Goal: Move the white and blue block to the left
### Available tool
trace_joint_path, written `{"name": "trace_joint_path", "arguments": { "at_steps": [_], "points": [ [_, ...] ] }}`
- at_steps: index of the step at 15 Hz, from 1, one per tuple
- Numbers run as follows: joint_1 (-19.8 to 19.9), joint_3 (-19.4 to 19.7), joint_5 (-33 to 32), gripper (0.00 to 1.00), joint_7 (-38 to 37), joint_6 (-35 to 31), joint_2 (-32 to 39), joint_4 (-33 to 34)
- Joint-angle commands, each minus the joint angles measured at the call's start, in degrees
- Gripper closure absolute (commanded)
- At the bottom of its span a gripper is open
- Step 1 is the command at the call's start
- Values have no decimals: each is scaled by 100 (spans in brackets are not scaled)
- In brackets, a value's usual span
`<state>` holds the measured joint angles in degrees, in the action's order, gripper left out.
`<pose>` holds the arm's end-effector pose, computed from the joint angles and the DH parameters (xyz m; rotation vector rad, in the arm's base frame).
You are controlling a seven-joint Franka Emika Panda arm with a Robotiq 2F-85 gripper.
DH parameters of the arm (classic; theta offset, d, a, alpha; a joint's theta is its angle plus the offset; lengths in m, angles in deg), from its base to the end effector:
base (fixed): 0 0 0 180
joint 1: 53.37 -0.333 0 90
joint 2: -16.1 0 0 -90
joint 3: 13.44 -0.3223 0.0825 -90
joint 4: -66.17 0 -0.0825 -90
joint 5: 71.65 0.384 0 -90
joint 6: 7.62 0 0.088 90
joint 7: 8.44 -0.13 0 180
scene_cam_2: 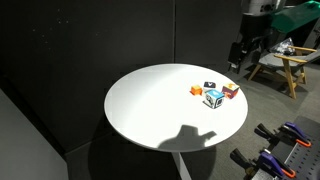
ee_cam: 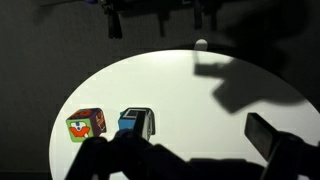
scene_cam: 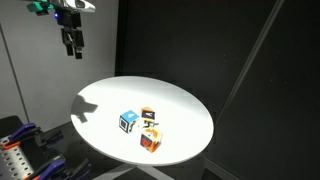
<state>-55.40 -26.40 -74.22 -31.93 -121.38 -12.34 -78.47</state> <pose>0.3715 0.0950 0.4224 2.9751 -0.2363 -0.0071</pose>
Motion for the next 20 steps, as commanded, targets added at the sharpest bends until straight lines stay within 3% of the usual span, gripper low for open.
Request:
{"name": "trace_joint_path", "arguments": {
  "at_steps": [1, 11, 20],
  "points": [
    [-93, 342, 281, 0, 327, -23, -264, -85],
    [135, 956, 566, 0, 865, -184, -234, -19],
    [348, 1144, 524, 0, 1000, -1161, 553, 250]
  ]
}}
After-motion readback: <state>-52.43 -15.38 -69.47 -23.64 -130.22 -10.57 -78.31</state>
